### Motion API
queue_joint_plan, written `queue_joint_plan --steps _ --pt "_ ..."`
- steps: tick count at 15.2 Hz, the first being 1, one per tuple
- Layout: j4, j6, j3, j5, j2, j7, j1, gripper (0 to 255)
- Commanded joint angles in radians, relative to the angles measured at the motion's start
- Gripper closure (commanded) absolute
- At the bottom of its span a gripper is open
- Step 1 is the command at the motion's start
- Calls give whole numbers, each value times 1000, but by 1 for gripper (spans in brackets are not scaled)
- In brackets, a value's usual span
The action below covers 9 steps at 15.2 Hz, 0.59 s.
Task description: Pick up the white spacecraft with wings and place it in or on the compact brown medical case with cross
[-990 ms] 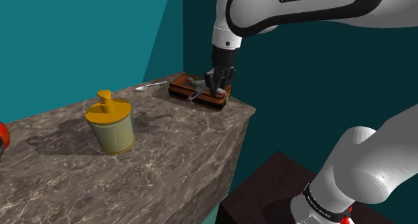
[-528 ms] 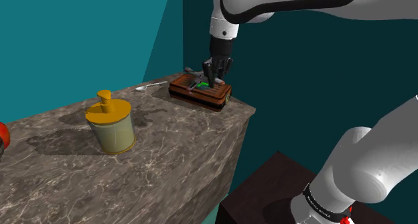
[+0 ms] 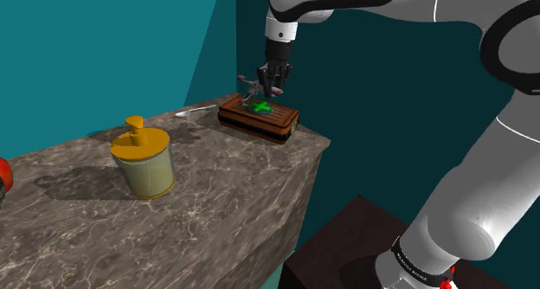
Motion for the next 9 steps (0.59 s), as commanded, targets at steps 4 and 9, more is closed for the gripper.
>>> queue_joint_plan --steps 4,9 --pt "222 -47 -31 -1 177 -63 -34 255" --pt "417 -94 -47 3 328 -106 -63 255"
